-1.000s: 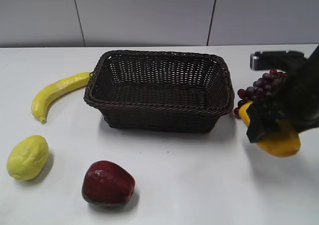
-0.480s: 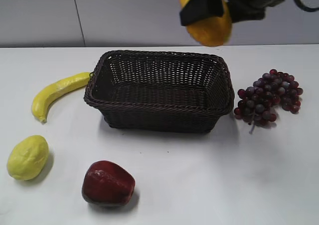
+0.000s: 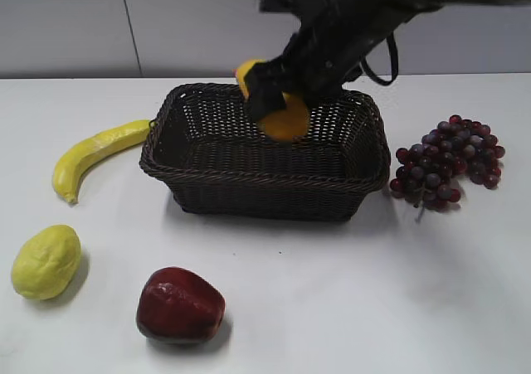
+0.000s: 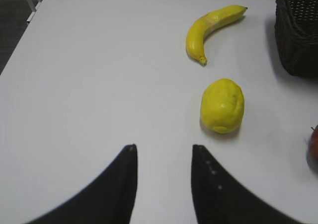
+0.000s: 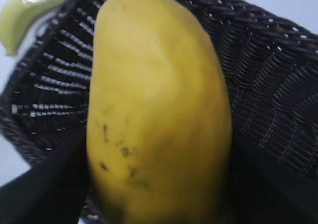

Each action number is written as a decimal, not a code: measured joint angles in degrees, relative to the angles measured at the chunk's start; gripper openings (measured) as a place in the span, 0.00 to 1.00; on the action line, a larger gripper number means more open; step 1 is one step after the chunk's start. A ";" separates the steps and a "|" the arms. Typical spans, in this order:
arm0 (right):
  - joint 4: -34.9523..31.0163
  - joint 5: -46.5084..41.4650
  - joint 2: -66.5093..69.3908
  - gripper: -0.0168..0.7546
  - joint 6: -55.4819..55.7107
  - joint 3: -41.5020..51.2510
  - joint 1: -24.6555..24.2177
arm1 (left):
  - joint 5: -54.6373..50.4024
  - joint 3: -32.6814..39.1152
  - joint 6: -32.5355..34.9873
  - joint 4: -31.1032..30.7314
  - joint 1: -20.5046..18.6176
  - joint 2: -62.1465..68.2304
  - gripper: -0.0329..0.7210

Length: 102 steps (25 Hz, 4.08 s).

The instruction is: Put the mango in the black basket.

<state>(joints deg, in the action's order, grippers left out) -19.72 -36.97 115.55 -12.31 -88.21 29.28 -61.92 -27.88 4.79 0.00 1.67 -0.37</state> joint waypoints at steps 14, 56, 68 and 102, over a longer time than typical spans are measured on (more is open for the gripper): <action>8.50 -2.49 6.08 0.85 1.58 -5.88 0.00 | 0.00 0.00 0.00 0.00 0.00 0.00 0.40; 32.11 -26.40 -97.10 0.76 13.48 49.46 0.00 | 0.00 0.00 0.00 0.00 0.00 0.00 0.40; 31.20 -23.28 -100.93 0.74 13.55 59.27 0.00 | 0.00 0.00 0.00 0.00 0.00 0.00 0.40; 29.58 -22.99 -115.81 0.74 13.97 59.34 -22.65 | 0.00 0.00 0.00 0.00 0.00 0.00 0.40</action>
<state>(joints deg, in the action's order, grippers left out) 9.86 -59.96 -0.26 1.66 -28.87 6.63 -61.92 -27.88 4.79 0.00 1.67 -0.37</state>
